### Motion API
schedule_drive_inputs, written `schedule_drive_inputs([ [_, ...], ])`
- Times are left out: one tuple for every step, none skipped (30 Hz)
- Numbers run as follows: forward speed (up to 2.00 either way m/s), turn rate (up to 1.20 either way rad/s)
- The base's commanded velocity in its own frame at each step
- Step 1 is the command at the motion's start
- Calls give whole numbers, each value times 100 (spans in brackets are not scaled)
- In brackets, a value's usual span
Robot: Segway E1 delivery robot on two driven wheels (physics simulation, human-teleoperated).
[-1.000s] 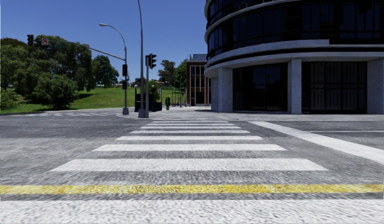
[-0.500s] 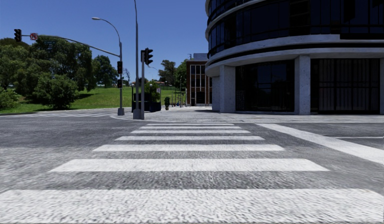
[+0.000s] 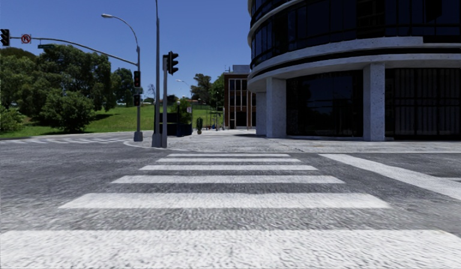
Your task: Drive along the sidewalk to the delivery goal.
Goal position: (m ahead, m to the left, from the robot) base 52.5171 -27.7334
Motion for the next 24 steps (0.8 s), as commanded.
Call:
schedule_drive_inputs([
  [200, 0],
  [200, 0],
  [200, 0],
  [200, 0],
  [200, 0],
  [200, 0],
  [200, 0],
  [200, 0],
  [200, 0],
  [200, 0],
  [200, 0],
  [200, 0],
  [200, 0],
  [200, 0],
  [200, 0],
  [200, 0],
  [200, 0],
  [200, 0],
  [200, 0],
  [200, 0],
  [200, 0],
  [200, 0],
  [200, 0],
  [200, 0],
])
